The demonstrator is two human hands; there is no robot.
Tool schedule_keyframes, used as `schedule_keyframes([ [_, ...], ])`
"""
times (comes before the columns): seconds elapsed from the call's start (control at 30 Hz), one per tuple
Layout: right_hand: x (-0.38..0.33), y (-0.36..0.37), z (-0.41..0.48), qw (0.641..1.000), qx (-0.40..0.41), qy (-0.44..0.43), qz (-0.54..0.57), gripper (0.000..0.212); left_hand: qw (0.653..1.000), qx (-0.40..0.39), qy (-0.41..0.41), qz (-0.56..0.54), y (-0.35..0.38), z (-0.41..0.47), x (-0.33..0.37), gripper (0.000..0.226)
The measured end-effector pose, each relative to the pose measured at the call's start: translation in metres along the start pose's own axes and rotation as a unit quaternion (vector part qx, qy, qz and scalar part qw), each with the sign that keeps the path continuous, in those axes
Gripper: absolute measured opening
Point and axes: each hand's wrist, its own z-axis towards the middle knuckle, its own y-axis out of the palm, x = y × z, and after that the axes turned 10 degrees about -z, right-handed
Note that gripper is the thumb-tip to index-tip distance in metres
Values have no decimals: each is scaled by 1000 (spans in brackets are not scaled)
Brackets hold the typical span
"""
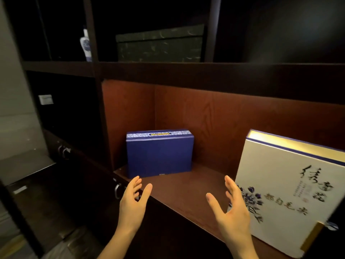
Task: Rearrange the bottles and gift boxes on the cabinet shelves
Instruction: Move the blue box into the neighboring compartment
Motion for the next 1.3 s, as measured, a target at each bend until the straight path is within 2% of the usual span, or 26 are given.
schedule_keyframes([
  [0.4, -4, 65, 71, 998, -48, -27, -19, 78, 999, 45, -3, 14, -1, 58, -8, 84],
  [0.53, 14, 96, 114, 997, -71, 1, -15, 89, 997, 70, -10, 29, 5, 99, -24, 82],
  [0.67, 38, 131, 163, 996, -79, 34, -22, 84, 994, 91, -22, 50, 18, 145, -39, 75],
  [1.0, 71, 196, 260, 994, -91, 63, 13, 89, 991, 117, -57, 30, 35, 228, -63, 92],
  [1.3, 73, 225, 296, 992, -82, 85, 53, 85, 993, 89, -73, -6, 30, 273, -69, 75],
])
